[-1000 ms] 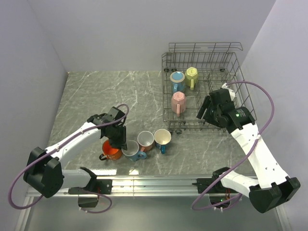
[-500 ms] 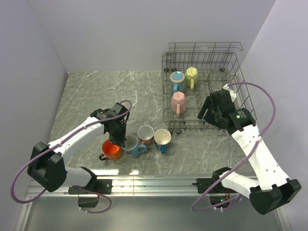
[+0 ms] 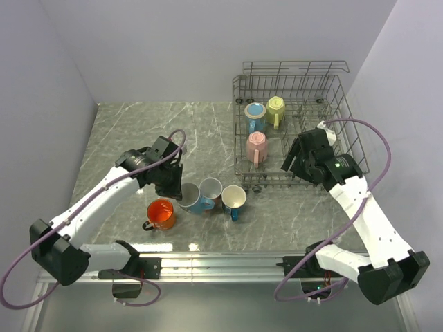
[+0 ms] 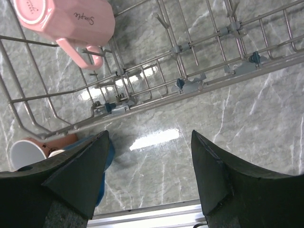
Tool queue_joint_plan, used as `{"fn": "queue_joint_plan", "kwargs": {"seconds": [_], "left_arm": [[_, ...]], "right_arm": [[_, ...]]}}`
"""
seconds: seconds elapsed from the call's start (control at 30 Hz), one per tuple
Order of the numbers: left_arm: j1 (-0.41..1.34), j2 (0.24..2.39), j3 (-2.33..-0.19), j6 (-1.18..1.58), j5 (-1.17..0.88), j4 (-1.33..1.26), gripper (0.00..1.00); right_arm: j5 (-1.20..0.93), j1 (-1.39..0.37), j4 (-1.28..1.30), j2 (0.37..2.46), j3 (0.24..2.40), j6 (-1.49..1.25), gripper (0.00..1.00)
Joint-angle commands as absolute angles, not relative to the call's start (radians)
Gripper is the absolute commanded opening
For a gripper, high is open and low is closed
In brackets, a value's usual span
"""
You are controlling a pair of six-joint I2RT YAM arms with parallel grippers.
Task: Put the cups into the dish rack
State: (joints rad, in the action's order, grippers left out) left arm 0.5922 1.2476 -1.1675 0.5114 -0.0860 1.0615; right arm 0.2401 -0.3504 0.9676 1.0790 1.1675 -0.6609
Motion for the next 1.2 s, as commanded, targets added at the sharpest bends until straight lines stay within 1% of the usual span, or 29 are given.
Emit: {"fn": "queue_joint_plan", "kwargs": {"seconds": [0.0,0.23,0.37,0.4,0.43,0.5,0.53,0.6,0.63,0.67,0.73,0.77,0.8,0.83,0.87,0.97,1.17], "left_arm": [[0.606,1.178,-1.209,0.477,-0.167,1.054,0.0],[0.606,1.115,-1.23,0.468,-0.204,1.028,0.0],[0.606,1.094,-1.305,0.46,-0.181,0.997,0.0],[0.604,1.097,-1.328,0.459,-0.166,0.982,0.0],[0.604,1.101,-1.351,0.46,-0.157,0.97,0.0],[0.606,1.12,-1.41,0.482,-0.13,0.912,0.0],[0.606,1.135,-1.423,0.486,-0.124,0.882,0.0],[0.604,1.15,-1.453,0.506,-0.112,0.804,0.0],[0.604,1.164,-1.457,0.509,-0.086,0.778,0.0],[0.606,1.169,-1.454,0.524,-0.069,0.75,0.0],[0.606,1.183,-1.436,0.529,-0.043,0.665,0.0],[0.606,1.189,-1.43,0.532,-0.043,0.635,0.0],[0.604,1.195,-1.424,0.535,-0.043,0.611,0.0],[0.604,1.201,-1.407,0.535,-0.051,0.556,0.0],[0.606,1.203,-1.402,0.54,-0.063,0.534,0.0],[0.606,1.206,-1.39,0.551,-0.089,0.454,0.0],[0.606,1.19,-1.364,0.569,-0.113,0.367,0.0]], "right_arm": [[0.244,-0.356,0.93,1.112,1.201,-0.65,0.76],[0.224,-0.356,0.953,1.167,1.314,-0.637,0.76],[0.169,-0.357,0.954,1.17,1.339,-0.632,0.76],[0.134,-0.357,0.944,1.166,1.341,-0.624,0.76],[0.017,-0.357,0.925,1.161,1.342,-0.612,0.76],[-0.119,-0.357,0.864,1.158,1.341,-0.609,0.77],[-0.29,-0.359,0.839,1.158,1.336,-0.633,0.77],[-0.449,-0.36,0.749,1.161,1.31,-0.688,0.78],[-0.519,-0.364,0.708,1.16,1.29,-0.774,0.78],[-0.651,-0.373,0.598,1.154,1.266,-0.826,0.78],[-0.727,-0.383,0.496,1.143,1.192,-0.985,0.79],[-0.783,-0.399,0.374,1.137,1.165,-1.043,0.79],[-0.801,-0.405,0.306,1.121,1.135,-1.101,0.81],[-0.82,-0.413,0.235,1.115,1.082,-1.218,0.82],[-0.833,-0.419,0.1,1.112,1.056,-1.274,0.82],[-0.853,-0.436,-0.076,1.121,1.0,-1.422,0.83],[-0.85,-0.462,-0.227,1.187,1.005,-1.537,0.83]]}}
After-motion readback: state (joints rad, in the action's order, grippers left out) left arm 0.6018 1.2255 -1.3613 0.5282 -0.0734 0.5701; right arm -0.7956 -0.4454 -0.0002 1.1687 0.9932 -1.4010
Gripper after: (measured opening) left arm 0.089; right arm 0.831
